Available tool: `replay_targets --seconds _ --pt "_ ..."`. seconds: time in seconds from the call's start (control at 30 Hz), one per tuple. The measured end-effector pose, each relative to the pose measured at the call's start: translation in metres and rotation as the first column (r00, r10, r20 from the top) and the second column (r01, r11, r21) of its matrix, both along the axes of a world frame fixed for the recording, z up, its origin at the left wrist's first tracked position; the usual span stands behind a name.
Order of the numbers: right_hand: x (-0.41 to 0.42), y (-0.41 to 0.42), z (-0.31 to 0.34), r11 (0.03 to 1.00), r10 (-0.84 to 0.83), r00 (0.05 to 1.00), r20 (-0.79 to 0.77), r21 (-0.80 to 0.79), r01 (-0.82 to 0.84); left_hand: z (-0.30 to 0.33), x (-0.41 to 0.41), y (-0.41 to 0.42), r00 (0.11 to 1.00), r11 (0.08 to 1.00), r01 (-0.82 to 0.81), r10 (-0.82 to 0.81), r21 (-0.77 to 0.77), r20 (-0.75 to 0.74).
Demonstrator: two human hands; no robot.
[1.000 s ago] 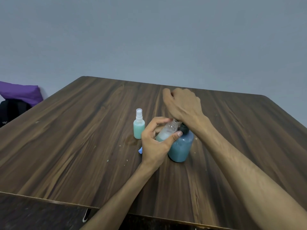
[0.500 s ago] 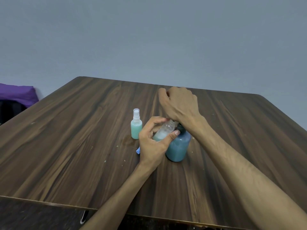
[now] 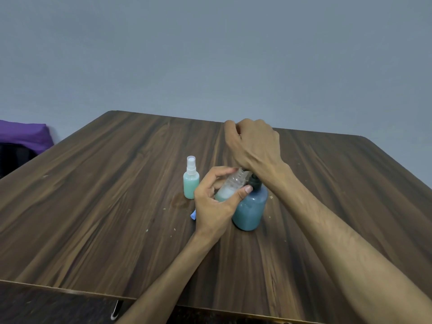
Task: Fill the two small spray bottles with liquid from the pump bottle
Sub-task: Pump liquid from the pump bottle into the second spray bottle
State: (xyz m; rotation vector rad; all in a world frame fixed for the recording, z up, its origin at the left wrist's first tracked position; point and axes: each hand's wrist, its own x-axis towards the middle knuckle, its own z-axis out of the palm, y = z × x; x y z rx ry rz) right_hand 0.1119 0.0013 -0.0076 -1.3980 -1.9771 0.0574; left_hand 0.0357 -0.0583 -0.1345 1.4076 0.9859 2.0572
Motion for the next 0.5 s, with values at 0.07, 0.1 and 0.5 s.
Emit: replay_targets --seconds 0.07,0.1,0.5 --pt "-0.0005 -0.0016 -0.0031 0.999 -0.007 0.999 0.044 -0.039 0.008 0.0001 -0.0007 0.0015 1.0 1.0 -0.006 0.006 -0.008 -0.016" --pt "-0.0005 -0.0025 -0.0035 0.999 -0.005 0.998 0.056 -0.044 0.008 -0.0001 -0.001 0.0017 1.0 1.0 -0.013 0.013 -0.011 -0.02" --pt "0.0004 -0.0058 -0.0002 1.0 -0.013 1.0 0.024 0.013 0.013 -0.0006 -0.0005 -0.0005 1.0 1.0 -0.015 0.015 0.0 -0.01"
